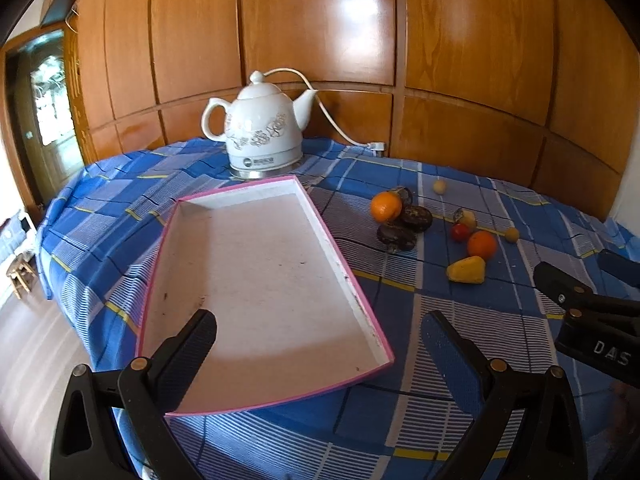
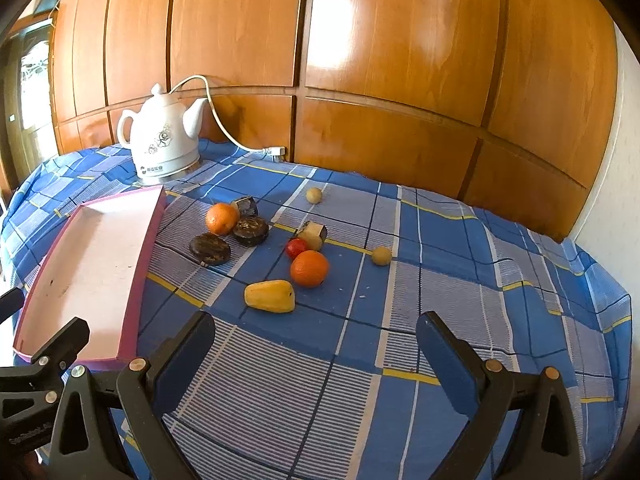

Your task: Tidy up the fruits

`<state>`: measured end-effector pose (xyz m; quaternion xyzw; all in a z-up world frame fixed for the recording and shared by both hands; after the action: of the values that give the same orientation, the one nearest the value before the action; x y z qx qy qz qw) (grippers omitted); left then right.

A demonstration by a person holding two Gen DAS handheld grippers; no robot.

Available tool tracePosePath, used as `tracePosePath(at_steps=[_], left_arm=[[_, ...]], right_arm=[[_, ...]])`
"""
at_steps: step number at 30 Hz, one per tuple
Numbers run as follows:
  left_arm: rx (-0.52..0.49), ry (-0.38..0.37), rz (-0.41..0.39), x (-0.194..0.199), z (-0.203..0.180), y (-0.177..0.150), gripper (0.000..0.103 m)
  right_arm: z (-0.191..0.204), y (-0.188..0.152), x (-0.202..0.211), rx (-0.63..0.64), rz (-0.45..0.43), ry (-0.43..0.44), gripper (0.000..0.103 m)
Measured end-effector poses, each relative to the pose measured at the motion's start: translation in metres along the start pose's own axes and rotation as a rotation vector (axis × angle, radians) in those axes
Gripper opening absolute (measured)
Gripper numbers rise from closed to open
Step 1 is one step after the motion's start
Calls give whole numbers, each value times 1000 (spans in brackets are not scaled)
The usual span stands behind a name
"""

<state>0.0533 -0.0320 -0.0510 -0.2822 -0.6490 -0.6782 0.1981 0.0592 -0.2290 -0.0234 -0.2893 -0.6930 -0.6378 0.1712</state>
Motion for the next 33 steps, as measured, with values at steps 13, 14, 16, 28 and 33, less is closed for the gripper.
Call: tracePosePath(at_steps=[13, 14, 16, 28, 33], left_arm=[[-64, -96, 75, -11, -20, 6, 103], [-76, -97, 71, -11, -23, 8, 103], [-106, -111, 62, -11, -31, 13, 102], [-238, -188, 98, -25, -74, 28, 103], [-281, -236, 121, -36, -98, 31, 103]], right_arm=[[-14, 18, -9, 68, 61, 104, 102], [-17, 20, -11, 71, 74, 126, 102], [-27, 25, -20, 85, 115, 172, 102], [-115, 25, -83, -41, 236, 131, 94], [-125, 26, -81, -115, 249, 150, 88]])
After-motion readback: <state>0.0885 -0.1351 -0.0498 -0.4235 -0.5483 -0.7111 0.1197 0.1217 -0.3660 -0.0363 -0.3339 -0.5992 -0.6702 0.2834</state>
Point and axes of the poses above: each gripper's, at about its wrist camera, not at the fingertips, and x roughly against the way its jaws point, z to its left, y to its top, the point moved 8 cm from there along -x, roughly the way its jaws point
